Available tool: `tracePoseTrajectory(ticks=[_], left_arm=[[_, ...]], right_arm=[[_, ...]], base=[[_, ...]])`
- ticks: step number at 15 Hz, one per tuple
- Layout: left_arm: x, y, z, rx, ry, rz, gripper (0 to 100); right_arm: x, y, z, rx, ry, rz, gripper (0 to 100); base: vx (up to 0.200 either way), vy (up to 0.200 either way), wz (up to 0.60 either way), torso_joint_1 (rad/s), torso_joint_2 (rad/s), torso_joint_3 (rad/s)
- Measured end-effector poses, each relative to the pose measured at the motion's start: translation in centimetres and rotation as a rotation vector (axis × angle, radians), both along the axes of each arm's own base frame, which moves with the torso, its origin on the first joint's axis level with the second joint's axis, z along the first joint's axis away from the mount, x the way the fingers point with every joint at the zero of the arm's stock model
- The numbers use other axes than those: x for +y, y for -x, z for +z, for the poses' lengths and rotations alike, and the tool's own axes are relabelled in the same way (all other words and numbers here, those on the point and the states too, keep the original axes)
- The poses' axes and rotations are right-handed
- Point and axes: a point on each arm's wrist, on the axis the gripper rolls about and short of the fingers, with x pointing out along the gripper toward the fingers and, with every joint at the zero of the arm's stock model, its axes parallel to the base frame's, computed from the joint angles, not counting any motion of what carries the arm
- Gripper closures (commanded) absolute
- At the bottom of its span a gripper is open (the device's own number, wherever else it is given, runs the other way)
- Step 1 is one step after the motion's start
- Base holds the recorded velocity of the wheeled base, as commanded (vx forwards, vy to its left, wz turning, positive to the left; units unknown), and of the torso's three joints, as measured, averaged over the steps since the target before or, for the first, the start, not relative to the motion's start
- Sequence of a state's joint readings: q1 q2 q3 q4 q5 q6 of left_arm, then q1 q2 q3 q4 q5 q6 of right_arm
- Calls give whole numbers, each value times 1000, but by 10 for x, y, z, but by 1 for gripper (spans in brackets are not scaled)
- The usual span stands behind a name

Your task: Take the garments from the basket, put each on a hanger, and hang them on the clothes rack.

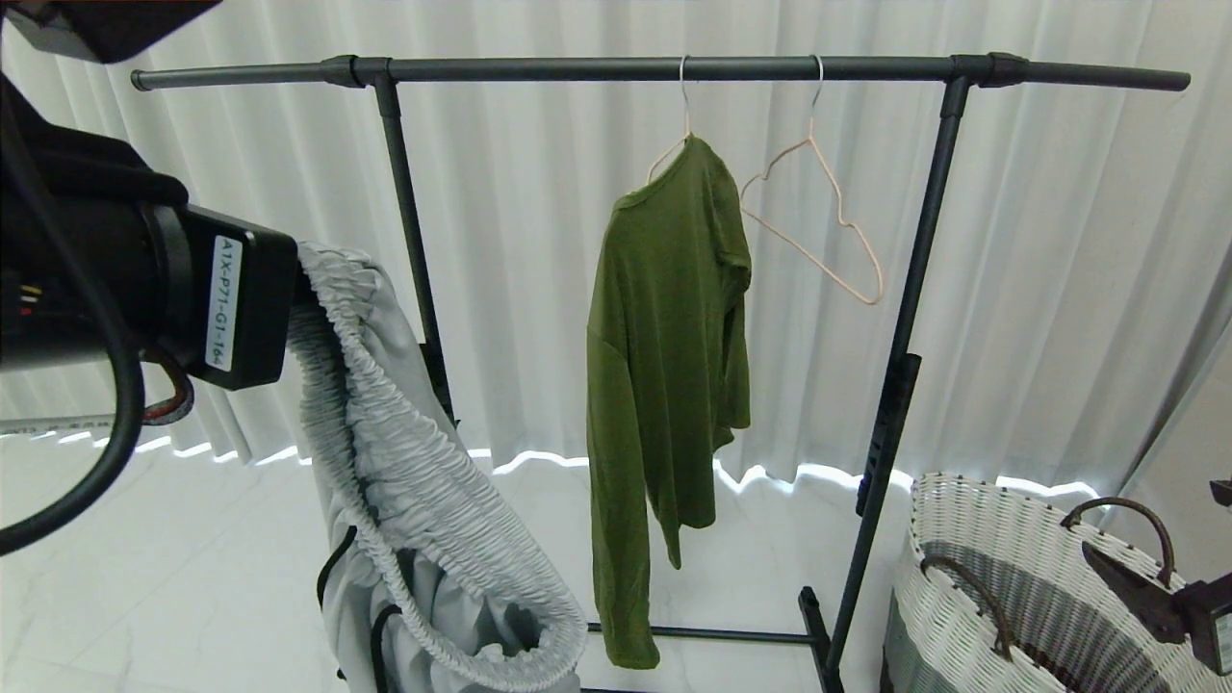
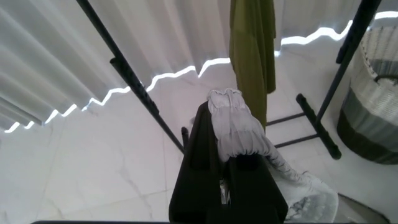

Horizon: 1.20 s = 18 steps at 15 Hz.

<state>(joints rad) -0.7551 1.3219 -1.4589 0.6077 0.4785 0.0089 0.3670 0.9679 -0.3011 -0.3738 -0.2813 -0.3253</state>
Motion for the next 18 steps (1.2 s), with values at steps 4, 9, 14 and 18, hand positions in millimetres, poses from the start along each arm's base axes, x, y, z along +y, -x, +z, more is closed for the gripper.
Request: tracePoseTrajectory(ticks=[4, 9, 14, 18], left_arm=[[1, -1, 0, -1, 2, 4, 100], [1, 0, 1, -3, 2, 5, 100], [2, 1, 2, -13, -16, -4, 100], [3, 1, 3, -17, -16, -6, 100]], right_arm=[[0, 0, 3, -14, -5, -2, 0], [-3, 1, 5, -26, -8, -19, 0], [-4, 3, 6, -36, -13, -25, 0], [-6, 3, 7, -40, -15, -40, 0]], base=[[0, 0, 0, 146, -429, -265], [0, 0, 0, 186, -463, -283], [0, 0, 0, 202, -489, -284], [0, 0, 0, 227, -511, -284]])
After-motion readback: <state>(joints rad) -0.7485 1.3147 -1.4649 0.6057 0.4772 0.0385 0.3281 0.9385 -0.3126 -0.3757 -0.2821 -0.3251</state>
